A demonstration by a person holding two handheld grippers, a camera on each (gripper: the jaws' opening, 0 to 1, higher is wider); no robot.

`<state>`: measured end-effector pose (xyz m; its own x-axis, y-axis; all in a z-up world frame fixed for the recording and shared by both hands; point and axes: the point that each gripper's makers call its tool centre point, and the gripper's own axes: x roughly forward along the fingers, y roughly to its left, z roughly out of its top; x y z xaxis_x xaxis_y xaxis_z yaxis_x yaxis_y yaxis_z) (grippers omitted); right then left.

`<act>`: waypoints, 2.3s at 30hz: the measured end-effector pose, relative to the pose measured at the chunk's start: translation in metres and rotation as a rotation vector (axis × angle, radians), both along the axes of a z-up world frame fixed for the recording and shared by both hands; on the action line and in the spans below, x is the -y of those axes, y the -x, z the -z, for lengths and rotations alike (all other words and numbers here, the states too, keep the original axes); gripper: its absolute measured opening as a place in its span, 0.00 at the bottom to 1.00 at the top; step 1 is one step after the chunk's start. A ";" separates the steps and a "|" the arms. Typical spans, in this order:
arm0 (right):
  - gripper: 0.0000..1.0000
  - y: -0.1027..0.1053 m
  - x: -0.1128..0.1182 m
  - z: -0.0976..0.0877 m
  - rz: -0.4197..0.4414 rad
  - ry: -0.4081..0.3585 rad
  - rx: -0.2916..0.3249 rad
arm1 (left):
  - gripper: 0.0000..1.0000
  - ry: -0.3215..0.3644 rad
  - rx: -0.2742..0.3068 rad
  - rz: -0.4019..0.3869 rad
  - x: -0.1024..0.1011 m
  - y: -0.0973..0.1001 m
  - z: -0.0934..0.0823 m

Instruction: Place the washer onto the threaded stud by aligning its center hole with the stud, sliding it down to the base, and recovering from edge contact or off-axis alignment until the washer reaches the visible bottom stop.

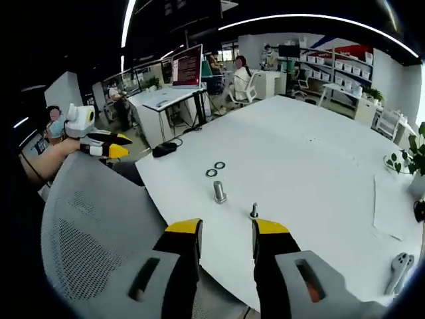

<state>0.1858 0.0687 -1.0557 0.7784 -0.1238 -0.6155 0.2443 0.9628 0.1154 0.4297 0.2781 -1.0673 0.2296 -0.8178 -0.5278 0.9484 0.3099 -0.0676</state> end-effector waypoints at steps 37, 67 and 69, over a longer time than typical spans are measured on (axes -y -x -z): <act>0.44 0.041 -0.049 0.023 0.160 -0.041 -0.045 | 0.37 0.015 -0.012 -0.006 0.002 0.000 -0.003; 0.33 0.047 -0.045 0.042 0.238 -0.105 -0.082 | 0.59 -0.169 0.152 0.532 0.071 -0.012 0.007; 0.33 0.047 -0.045 0.042 0.238 -0.104 -0.083 | 0.59 -0.198 0.167 0.558 0.077 -0.015 0.016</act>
<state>0.1390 0.1135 -1.0980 0.6812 -0.2297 -0.6951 0.4749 0.8613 0.1808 0.4443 0.2013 -1.0830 -0.1122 -0.7286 -0.6757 0.9641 -0.2445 0.1036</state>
